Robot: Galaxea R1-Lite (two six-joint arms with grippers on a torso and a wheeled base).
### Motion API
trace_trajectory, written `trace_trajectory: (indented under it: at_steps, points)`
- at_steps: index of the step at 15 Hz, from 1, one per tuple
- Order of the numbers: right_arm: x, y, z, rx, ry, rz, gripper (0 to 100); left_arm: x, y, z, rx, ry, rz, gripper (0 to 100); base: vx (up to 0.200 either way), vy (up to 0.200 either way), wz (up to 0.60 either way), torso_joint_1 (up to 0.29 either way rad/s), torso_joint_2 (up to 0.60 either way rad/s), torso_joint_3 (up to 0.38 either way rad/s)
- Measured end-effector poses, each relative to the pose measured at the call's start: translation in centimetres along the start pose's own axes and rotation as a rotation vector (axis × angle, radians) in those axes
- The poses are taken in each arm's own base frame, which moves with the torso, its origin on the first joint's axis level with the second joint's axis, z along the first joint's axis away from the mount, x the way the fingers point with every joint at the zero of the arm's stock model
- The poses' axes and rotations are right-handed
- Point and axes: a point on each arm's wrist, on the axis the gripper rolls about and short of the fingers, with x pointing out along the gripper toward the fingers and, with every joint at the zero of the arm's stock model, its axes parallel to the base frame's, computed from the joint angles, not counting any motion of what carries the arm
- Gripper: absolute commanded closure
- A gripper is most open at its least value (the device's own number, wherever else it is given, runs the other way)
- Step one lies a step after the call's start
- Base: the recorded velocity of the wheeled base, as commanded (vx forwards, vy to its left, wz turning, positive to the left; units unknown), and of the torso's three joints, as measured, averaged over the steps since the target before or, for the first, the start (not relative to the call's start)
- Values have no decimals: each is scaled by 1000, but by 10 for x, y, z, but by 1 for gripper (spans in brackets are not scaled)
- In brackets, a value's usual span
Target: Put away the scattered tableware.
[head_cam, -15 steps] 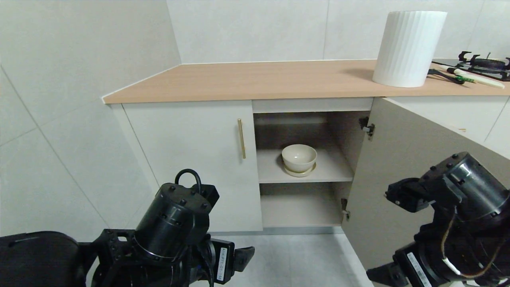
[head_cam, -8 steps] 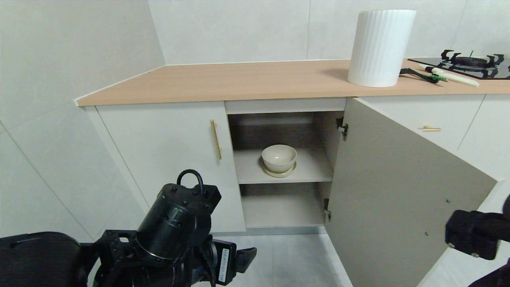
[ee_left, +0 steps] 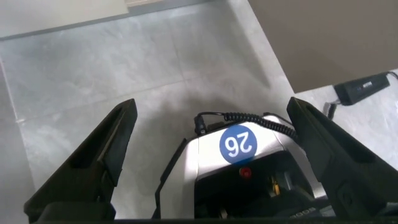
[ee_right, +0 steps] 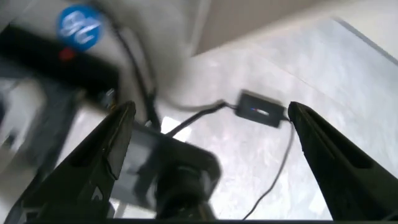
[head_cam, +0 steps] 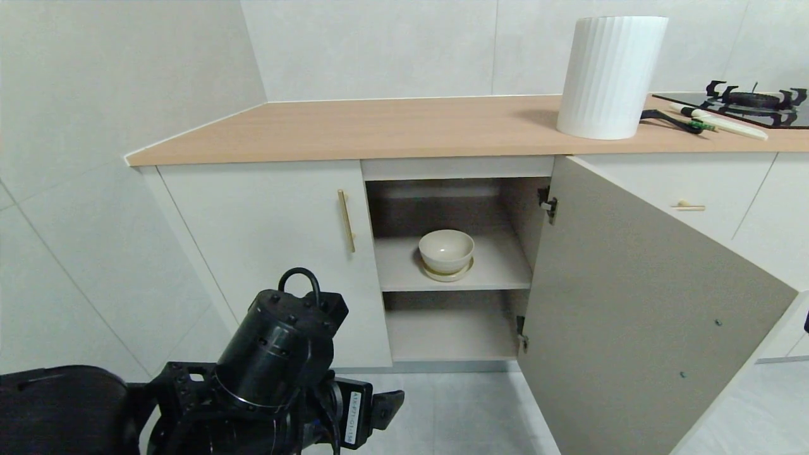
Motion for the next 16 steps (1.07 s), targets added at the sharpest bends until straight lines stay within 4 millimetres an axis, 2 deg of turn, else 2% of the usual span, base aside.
trace_trajectory:
  at_steps: [6,10,16]
  points:
    - [4,-30,0,122,40,-187,0,0,0,0,0,1,1,0,0,0,0,0,0,0]
    - [13,-60,9,238,25,-325,0,1,0,-1,0,6,3,0,0,0,0,0,0,0]
    - [54,-99,33,389,26,-425,0,2,0,-1,1,6,3,0,0,0,0,0,0,0]
